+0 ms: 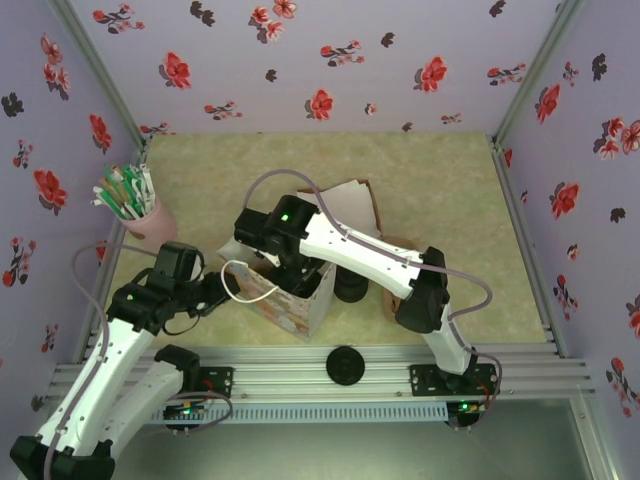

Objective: Pack the takeout coffee

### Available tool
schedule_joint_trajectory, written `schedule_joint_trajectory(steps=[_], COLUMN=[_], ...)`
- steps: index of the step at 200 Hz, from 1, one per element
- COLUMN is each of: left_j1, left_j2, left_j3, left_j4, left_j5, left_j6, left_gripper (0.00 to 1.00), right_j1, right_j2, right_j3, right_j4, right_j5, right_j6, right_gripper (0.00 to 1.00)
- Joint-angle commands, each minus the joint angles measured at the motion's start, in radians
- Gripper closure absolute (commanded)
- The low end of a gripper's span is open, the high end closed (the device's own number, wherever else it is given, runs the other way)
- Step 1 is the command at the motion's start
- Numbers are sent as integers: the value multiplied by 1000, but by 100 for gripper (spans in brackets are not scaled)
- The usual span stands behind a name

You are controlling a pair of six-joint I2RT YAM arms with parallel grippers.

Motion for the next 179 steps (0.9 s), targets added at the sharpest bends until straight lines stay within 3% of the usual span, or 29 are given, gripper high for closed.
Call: schedule_joint_trajectory(steps=[1, 99, 144, 179], left_j1=[-7, -7, -8, -8], left_j2=[5, -15, -47, -110], left_j3=[-15, 14, 59, 87], left_j4=[54, 36, -40, -98], left_j5=[-37, -87, -123, -164], left_j6=[-22, -17, -8, -3], left_gripper=[57, 55, 46, 32], right_j1=[1, -14, -20, -22], right_j2=[-7, 11, 8, 6], right_j3=[-7, -43, -47, -49], right_j4=[-1, 44, 59, 68], right_j5=[-14, -38, -41, -44], right_j6=[-32, -43, -43, -43], right_gripper=[38, 38, 38, 39])
